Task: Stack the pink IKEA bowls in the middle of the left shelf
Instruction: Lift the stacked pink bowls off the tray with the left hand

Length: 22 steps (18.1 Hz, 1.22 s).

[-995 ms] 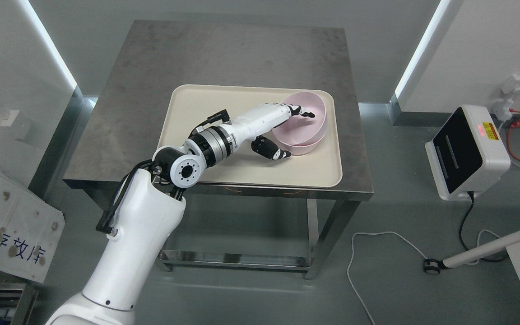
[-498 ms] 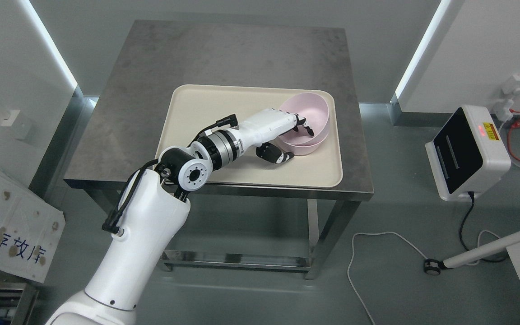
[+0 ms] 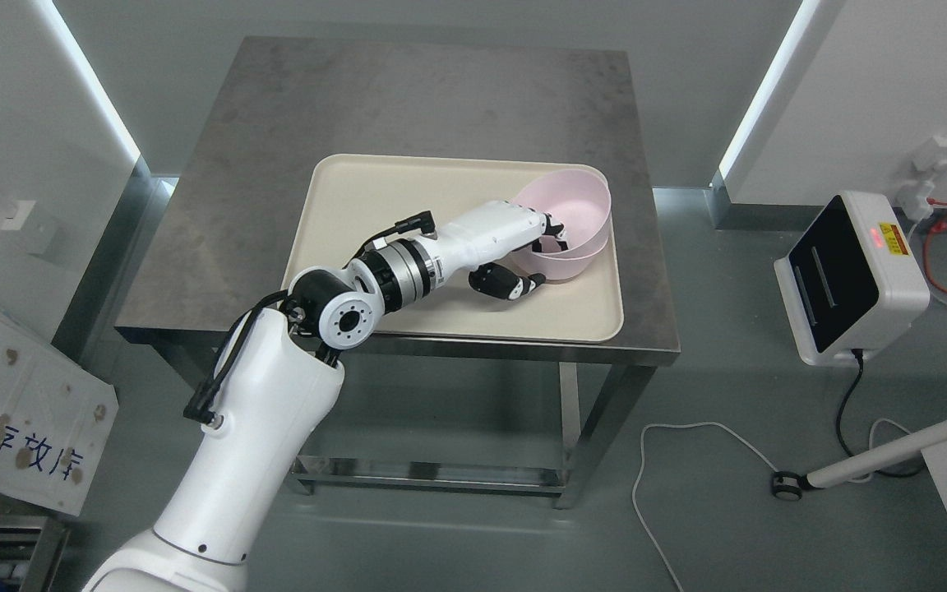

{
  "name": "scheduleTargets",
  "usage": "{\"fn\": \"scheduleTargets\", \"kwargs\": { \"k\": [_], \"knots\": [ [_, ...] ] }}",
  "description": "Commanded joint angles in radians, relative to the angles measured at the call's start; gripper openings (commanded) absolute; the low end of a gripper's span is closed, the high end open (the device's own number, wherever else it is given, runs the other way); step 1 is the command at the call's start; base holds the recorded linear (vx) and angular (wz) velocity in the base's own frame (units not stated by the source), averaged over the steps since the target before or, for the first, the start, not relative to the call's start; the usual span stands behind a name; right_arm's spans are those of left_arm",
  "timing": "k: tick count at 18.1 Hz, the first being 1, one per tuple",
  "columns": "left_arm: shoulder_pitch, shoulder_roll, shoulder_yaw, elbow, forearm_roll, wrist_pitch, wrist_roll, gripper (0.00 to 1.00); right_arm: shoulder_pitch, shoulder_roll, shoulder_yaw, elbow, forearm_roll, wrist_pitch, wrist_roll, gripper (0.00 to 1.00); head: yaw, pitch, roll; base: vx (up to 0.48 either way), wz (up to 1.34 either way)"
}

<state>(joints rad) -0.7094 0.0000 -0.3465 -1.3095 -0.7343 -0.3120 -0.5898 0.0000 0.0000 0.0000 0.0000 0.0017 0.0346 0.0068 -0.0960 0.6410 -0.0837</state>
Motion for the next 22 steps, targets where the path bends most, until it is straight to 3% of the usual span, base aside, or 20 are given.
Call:
{"fn": "scheduleTargets", "kwargs": {
  "k": [1, 9, 15, 22],
  "knots": [
    [-0.027, 0.017, 0.125, 0.0, 0.117, -0.009, -0.002, 0.0, 0.029, -0.017, -0.011, -0.034, -0.002, -0.001, -0.001, 1.0, 0.0, 0.0, 0.0, 0.0, 0.0],
    [0.01, 0.017, 0.411, -0.076, 0.213, -0.237, -0.1, 0.02, 0.029, -0.017, -0.011, -0.034, -0.002, -0.001, -0.001, 1.0, 0.0, 0.0, 0.0, 0.0, 0.0],
    [0.168, 0.017, 0.581, -0.166, 0.315, -0.473, -0.206, 0.04, 0.029, -0.017, -0.011, -0.034, -0.002, -0.001, -0.001, 1.0, 0.0, 0.0, 0.0, 0.0, 0.0],
    [0.195, 0.017, 0.58, -0.188, 0.348, -0.473, -0.208, 0.04, 0.029, -0.017, -0.012, -0.034, -0.002, -0.001, -0.001, 1.0, 0.0, 0.0, 0.0, 0.0, 0.0]
  ]
}}
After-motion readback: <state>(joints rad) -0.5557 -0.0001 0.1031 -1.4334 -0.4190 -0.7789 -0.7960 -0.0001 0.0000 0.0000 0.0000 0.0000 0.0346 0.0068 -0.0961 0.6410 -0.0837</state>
